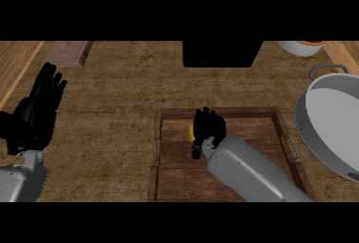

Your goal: Pick the squash from the tray and place it in the pot

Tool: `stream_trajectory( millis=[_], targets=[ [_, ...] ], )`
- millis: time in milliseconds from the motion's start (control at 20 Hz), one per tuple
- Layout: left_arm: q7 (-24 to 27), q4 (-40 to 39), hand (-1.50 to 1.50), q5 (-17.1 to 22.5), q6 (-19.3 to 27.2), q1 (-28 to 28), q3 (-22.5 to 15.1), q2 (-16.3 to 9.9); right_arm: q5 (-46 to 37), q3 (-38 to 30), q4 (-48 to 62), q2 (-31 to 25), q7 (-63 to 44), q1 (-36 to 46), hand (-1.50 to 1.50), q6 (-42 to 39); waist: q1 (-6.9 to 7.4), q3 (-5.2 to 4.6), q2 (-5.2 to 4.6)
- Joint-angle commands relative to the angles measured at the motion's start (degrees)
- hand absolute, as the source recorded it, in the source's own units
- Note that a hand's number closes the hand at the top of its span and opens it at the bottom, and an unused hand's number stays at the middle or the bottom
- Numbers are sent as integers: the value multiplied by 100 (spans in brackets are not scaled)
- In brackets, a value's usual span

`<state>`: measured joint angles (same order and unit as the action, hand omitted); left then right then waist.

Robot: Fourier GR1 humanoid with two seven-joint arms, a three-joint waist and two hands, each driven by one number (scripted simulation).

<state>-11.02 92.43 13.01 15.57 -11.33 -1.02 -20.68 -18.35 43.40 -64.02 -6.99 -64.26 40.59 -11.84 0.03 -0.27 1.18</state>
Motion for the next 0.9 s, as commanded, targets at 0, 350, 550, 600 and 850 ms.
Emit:
stream_trajectory(
  millis=[0, 350, 550, 600, 850],
  targets=[
    [242, -73, 0, 52, -138, 174, 115, 55, 41, -5, -78, -57, -700, -227, 150, -548, -16, 22, -103],
    [104, 62, 0, -130, -94, 192, 40, 133, -507, 329, -940, -411, 520, -1209, 150, -2, -46, 28, -101],
    [174, -59, 0, -170, -21, 285, 58, 160, -1007, 897, -2496, -648, 1782, -1826, 150, 930, -224, 38, -32],
    [-63, 70, 0, -16, -144, 111, 160, 27, -1013, 760, -2606, -1062, 2127, -1950, 150, 936, -147, 36, -68],
    [-83, 181, 0, -154, -64, 182, 106, 168, -1680, 913, -4126, -1963, 1948, -2977, 150, 1375, -108, 28, -85]
  ],
)
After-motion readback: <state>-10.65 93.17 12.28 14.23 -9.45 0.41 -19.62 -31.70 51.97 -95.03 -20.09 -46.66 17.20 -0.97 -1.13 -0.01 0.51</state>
